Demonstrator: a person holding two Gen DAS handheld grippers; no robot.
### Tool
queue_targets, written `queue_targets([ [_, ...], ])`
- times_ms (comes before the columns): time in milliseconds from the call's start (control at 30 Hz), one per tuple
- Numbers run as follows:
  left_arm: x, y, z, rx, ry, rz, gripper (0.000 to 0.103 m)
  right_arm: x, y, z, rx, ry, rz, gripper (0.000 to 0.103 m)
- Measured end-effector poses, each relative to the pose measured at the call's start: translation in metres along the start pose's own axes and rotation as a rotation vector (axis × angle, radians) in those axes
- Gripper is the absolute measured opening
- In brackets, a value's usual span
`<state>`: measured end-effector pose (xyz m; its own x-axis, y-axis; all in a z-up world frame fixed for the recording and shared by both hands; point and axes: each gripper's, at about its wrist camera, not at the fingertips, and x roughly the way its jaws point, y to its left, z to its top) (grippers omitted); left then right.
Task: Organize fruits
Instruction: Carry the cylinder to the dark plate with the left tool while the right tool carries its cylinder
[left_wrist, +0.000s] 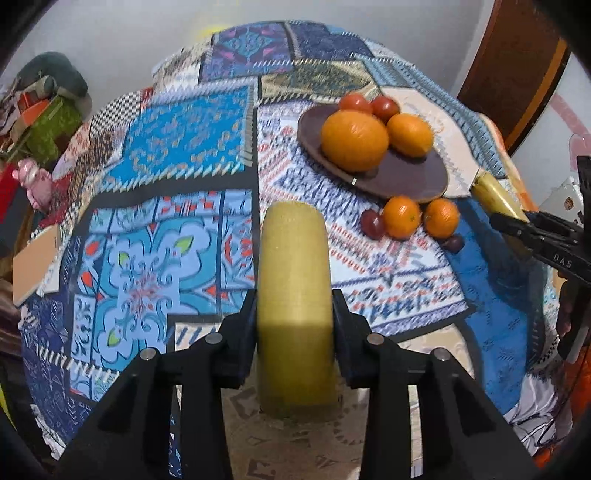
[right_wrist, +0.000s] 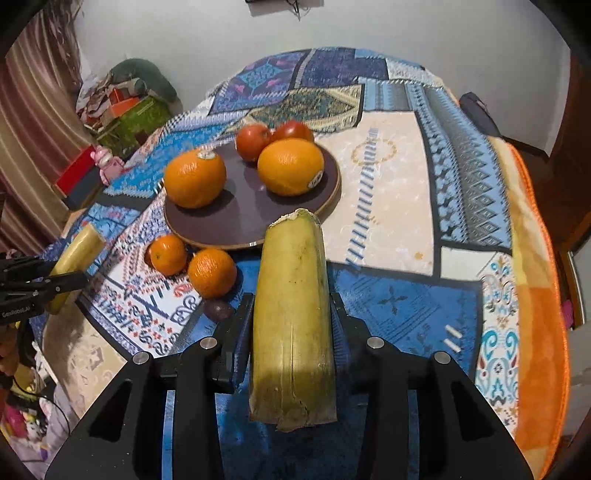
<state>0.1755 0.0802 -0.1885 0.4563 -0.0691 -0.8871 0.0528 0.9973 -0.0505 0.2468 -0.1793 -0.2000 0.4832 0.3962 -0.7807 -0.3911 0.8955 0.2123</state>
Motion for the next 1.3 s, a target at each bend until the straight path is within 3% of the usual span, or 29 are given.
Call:
queue_targets([
  [533,-0.030,-0.019,0.061,-0.001,-0.156,-0.055,0.037,-0.009,0.021,0.049,-0.030,-0.120,0.036,0.036],
  [833,-0.009,-0.026,0.092,-0.022,-0.151,-0.094,0.037,0.015,0.031,0.073,-0.043,-0.120,0.056,0.035],
  [1300,0.032,-0.023,0.130,-0.051,-0.120,-0.118,0.036,0.061,0.038,0.097,-0.049,-0.044,0.077,0.035],
])
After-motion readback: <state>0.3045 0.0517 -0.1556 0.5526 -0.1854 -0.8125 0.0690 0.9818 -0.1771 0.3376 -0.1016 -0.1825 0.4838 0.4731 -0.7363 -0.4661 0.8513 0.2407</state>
